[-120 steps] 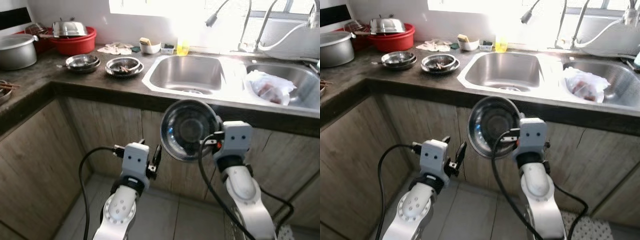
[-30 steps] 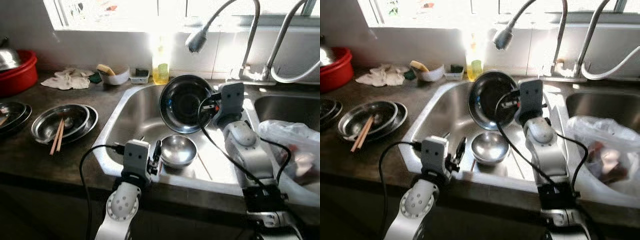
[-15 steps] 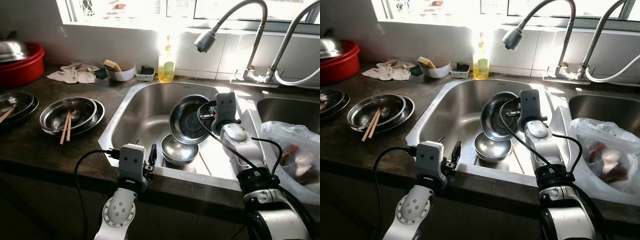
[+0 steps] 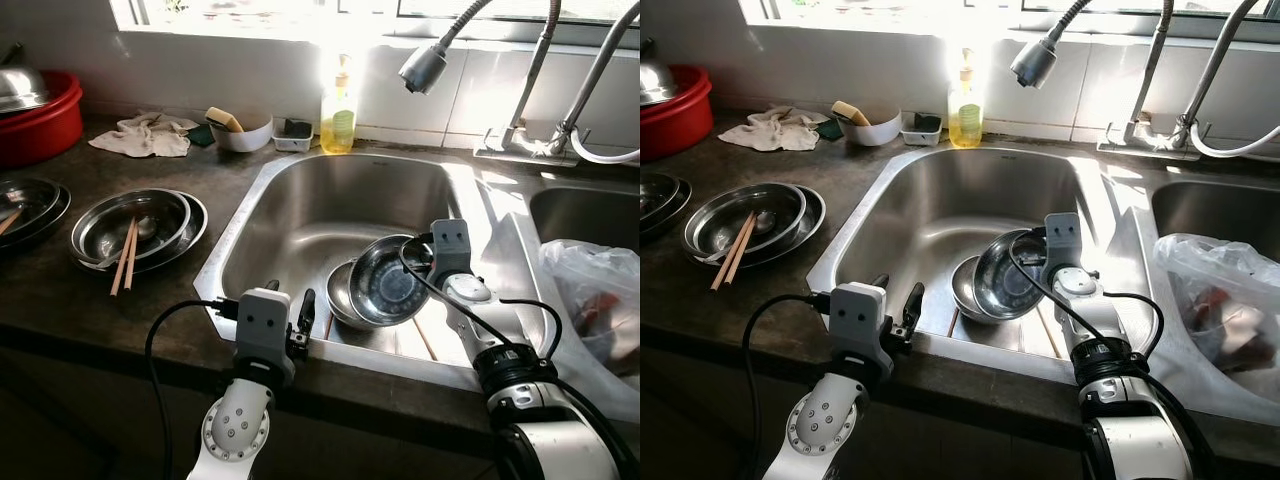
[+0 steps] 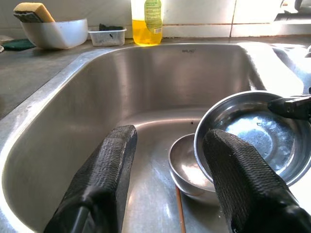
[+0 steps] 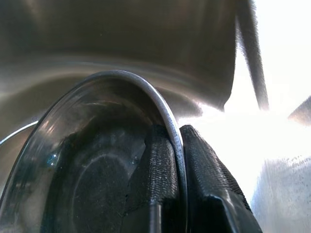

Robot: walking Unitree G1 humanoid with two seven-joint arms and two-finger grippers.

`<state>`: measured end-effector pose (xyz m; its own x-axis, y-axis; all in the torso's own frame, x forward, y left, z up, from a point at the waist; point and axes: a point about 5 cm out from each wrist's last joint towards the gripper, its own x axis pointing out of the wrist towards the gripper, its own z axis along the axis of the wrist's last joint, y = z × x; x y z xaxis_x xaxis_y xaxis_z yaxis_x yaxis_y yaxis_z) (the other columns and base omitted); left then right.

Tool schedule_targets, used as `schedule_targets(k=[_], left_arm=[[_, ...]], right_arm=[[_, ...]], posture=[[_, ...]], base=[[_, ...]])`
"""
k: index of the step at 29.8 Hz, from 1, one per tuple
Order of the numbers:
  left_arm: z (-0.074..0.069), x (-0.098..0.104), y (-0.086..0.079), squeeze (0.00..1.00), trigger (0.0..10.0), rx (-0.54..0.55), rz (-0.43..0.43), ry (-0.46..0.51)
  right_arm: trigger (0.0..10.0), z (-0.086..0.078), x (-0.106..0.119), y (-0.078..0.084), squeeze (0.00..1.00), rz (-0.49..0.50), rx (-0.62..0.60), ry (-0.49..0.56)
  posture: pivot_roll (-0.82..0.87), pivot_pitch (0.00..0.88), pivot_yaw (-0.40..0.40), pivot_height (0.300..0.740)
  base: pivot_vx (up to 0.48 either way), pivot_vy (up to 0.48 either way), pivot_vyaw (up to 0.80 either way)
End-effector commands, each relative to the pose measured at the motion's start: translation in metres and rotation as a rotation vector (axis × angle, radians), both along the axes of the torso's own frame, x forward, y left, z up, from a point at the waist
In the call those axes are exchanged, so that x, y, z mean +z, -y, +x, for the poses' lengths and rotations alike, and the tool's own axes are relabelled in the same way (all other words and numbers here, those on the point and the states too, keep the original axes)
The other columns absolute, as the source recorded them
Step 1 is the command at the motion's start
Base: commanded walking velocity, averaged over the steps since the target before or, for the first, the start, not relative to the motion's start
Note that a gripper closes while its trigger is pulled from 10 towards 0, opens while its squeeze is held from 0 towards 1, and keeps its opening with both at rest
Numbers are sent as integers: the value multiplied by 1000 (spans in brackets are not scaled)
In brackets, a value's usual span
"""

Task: Kitchen organization

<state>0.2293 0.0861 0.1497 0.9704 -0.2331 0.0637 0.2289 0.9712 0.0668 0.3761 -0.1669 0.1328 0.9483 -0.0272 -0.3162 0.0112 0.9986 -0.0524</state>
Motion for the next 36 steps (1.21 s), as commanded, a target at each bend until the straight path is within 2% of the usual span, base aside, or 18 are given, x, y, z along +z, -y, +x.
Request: schedule_targets(k=[1,2,3,15,16,18,19,20,22,24,25,28,29,30,31,32,34,36], left_arm=[[-2,4,1,0,10000,-10,1,8],[-2,4,1,0,10000,-10,1,8],[-1,4,1,0,10000,-9,1,8],[1,5,0,0,10000,-5,2,11],[2,5,-1,0,10000,-4,2,13],[2,5,-1,0,10000,-4,2,13],[3,5,-1,0,10000,-4,3,14],[5,5,-1,0,10000,-3,3,16],[5,5,-1,0,10000,-3,3,16],[5,5,-1,0,10000,-3,3,18],[7,5,0,0,10000,-4,4,20],[7,5,0,0,10000,-4,4,20],[8,5,1,0,10000,-4,3,23],[8,5,1,0,10000,-4,3,23],[10,5,0,0,10000,-4,5,25],[10,5,0,0,10000,-4,5,25],[12,6,0,0,10000,-5,11,30],[12,6,0,0,10000,-5,11,30]], right_arm=[[10000,-2,-7,2,341,13,-10,-40],[10000,-2,-7,2,341,13,-10,-40],[10000,-3,-8,2,1000,13,-12,-44],[10000,-5,-6,4,1000,0,-46,-11],[10000,-5,-3,6,0,-14,-62,21],[10000,-5,-3,6,0,-14,-62,21],[10000,-5,0,7,0,-25,-72,42],[10000,-6,10,9,0,-51,-87,114],[10000,-6,10,9,0,-51,-87,114],[10000,-7,18,10,0,-68,-97,166],[10000,-12,34,9,0,-74,-109,271],[10000,-12,34,9,0,-74,-109,271],[10000,-19,48,4,0,-75,-94,372],[10000,-19,48,4,0,-75,-94,372],[10000,-31,62,-5,0,-74,-58,476],[10000,-31,62,-5,0,-74,-58,476],[10000,-55,76,-19,0,-65,18,609],[10000,-55,76,-19,0,-65,18,609]], posture=[[78,106,-20,740],[78,106,-20,740],[78,105,-20,740],[77,97,-19,740],[77,93,-19,740],[77,93,-19,740],[77,92,-19,740],[71,83,-17,740],[71,83,-17,740],[71,83,-17,740],[67,74,-15,740],[67,74,-15,740],[65,69,-14,740],[65,69,-14,740],[60,59,-9,740],[60,59,-9,740],[47,51,-5,740],[47,51,-5,740]], base=[[0,0,0],[0,0,0],[0,0,0],[0,0,0],[0,0,0],[0,0,0],[0,0,0],[0,0,0],[0,0,0],[0,0,0],[0,0,0],[0,0,0],[0,0,0],[0,0,0],[0,0,0],[0,0,0],[0,0,0],[0,0,0]])
